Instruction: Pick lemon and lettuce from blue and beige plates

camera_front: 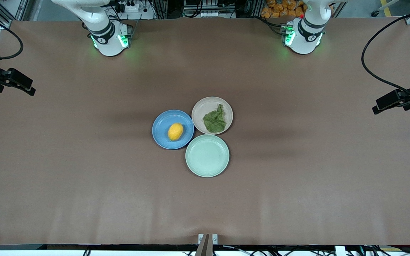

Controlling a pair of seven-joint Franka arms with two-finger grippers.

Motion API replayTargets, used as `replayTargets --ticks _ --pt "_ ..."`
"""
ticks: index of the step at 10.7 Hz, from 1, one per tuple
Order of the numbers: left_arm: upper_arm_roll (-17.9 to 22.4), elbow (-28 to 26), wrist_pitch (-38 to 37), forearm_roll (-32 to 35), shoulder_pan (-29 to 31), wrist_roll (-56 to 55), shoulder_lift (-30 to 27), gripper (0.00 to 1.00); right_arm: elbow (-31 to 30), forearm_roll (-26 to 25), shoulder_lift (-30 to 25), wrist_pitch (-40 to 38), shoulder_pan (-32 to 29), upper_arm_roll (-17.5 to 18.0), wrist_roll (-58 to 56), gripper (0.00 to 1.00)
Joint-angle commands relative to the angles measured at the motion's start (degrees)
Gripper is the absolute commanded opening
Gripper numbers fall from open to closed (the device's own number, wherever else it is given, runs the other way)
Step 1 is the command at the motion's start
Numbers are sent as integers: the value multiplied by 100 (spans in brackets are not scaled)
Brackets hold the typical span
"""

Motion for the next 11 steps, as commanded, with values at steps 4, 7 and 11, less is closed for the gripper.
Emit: replayTargets --ticks 4,7,11 --pt "-23 15 -83 -76 2 84 -25 100 -30 86 -40 -37 -33 3 -49 100" --pt "-32 -3 -83 -155 -15 128 -16 100 -21 86 -14 16 -42 -6 -49 100" --pt "-496 -38 -75 -208 -68 66 177 100 6 94 -14 25 -59 -15 -49 100"
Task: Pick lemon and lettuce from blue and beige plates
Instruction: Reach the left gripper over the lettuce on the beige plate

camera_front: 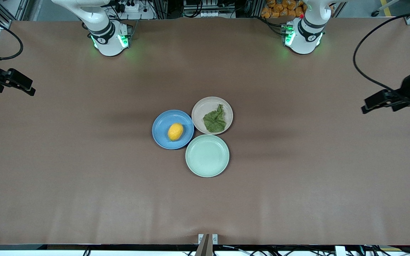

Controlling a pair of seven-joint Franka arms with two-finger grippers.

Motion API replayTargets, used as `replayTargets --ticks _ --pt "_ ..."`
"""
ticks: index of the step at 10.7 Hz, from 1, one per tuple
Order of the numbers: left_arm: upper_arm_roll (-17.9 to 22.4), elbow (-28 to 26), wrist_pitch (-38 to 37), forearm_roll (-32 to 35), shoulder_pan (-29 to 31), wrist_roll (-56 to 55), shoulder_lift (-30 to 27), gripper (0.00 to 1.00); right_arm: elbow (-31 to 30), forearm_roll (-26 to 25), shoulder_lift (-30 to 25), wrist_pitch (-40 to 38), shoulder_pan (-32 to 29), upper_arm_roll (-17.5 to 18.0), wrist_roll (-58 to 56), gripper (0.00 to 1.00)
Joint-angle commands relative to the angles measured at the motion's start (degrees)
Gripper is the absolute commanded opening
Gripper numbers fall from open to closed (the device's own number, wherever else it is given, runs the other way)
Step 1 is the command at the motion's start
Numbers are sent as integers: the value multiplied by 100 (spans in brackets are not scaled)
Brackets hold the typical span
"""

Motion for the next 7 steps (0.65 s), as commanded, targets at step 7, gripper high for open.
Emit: replayTargets --ticks 7 --pt "-1077 -248 -44 -356 -65 -188 615 100 35 94 -16 24 -61 -13 -55 100"
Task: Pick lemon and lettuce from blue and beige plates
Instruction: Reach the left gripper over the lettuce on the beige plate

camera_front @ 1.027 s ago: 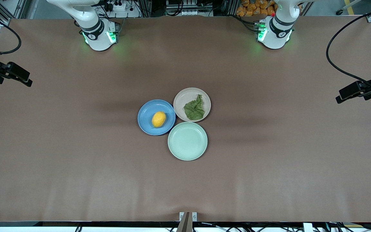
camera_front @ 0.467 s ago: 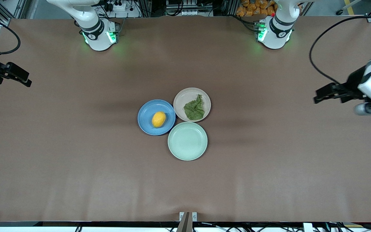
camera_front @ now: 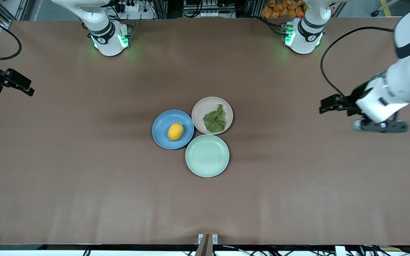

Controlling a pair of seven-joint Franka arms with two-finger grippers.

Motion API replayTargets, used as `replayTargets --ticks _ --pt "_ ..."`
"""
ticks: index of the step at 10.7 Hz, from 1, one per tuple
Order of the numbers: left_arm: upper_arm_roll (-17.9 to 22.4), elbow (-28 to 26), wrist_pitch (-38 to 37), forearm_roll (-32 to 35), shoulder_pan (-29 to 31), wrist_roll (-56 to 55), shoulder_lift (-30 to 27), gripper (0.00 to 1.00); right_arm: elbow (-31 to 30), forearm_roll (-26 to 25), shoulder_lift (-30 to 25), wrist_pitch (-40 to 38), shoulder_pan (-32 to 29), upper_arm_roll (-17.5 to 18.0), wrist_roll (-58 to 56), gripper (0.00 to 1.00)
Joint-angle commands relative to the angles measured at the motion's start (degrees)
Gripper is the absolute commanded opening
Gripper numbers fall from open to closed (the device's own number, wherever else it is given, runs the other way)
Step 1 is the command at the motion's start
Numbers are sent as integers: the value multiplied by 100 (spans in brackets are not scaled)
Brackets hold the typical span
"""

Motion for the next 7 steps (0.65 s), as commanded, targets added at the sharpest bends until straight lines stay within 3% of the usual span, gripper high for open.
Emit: replayTargets --ticks 1,5,7 --pt "-272 -53 -32 -110 -225 -476 305 100 39 94 -16 10 -59 20 -46 100" --pt "-281 -193 309 -205 -1087 -1199 963 100 30 94 -25 -16 -59 11 -55 100" --pt "-264 -700 1227 -391 -1699 -1409 1185 100 30 94 -16 -8 -59 11 -55 100"
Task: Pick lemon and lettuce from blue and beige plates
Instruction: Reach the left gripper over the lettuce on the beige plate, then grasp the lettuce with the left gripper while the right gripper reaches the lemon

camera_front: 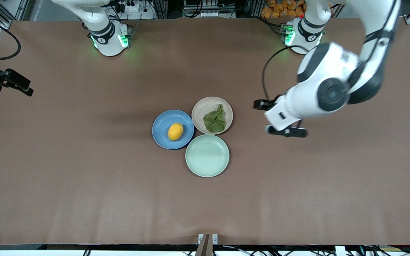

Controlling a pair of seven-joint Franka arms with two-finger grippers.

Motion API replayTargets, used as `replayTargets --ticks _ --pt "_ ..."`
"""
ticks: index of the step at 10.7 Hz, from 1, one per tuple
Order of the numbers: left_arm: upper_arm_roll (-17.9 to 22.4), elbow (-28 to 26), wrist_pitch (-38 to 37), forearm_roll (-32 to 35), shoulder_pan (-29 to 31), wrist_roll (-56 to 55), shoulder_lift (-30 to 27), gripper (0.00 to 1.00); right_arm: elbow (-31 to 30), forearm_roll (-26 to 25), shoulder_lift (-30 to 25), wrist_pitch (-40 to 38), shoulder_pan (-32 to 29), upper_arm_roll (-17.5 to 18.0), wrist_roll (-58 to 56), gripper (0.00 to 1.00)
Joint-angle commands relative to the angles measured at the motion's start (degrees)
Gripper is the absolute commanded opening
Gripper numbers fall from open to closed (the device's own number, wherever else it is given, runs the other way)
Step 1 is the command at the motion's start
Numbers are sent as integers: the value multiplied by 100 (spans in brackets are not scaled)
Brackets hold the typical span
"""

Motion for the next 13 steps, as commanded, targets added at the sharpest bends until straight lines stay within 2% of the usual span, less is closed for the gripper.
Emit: replayTargets --ticks 1,3,5,9,13 --pt "33 -487 1038 -109 -617 -643 321 100 26 94 -16 -10 -58 33 -46 100" --pt "42 -567 1733 -100 -987 -787 708 100 26 94 -16 -10 -58 33 -46 100" --pt "25 -567 2122 -135 -1154 -814 1085 100 26 94 -16 -9 -58 33 -46 100" --pt "25 -568 2412 -127 -1253 -1270 1570 100 26 155 -7 25 -23 33 -46 100" --pt "25 -576 2887 -171 -1516 -1772 1799 100 -9 200 98 175 99 60 24 100"
